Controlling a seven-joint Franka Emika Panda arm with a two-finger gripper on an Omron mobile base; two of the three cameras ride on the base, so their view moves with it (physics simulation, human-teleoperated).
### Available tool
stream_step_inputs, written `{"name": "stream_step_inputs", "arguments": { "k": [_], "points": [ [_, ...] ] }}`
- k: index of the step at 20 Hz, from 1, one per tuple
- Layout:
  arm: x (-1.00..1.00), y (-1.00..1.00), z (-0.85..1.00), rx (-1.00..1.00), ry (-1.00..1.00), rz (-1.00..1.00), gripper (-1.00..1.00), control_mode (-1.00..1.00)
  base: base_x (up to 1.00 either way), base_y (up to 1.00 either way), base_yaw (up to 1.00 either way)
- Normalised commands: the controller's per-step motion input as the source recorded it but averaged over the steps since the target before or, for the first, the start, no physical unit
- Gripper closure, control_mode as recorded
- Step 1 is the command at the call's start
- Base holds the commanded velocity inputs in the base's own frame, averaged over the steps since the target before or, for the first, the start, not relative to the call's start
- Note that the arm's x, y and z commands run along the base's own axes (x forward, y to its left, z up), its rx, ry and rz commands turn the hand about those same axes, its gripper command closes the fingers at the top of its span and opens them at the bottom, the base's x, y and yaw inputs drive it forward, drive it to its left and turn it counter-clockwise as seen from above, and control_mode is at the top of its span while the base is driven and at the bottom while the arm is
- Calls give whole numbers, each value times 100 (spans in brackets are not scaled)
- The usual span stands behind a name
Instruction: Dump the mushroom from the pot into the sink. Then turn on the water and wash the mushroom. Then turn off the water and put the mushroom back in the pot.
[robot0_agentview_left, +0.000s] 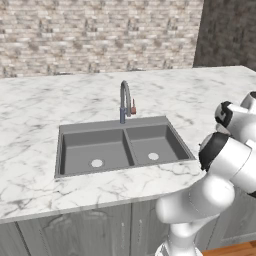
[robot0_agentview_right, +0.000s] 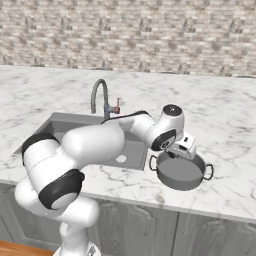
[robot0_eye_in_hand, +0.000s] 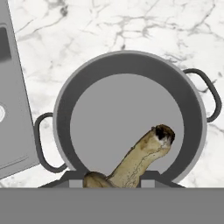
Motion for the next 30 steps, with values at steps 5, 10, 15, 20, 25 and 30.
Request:
{"name": "stream_step_inputs", "arguments": {
  "k": [5,10,15,20,25,30],
  "points": [
    [0,-25,-26,0,0,-1,100,-100,0,0,0],
    [4,-10,-25,0,2,0,100,-100,0,0,0],
    [5,0,-24,0,2,0,100,-100,0,0,0],
    [2,0,-27,0,2,0,100,-100,0,0,0],
    [3,0,-26,0,4,0,100,-100,0,0,0],
    [7,0,-20,0,3,0,100,-100,0,0,0]
  ]
}}
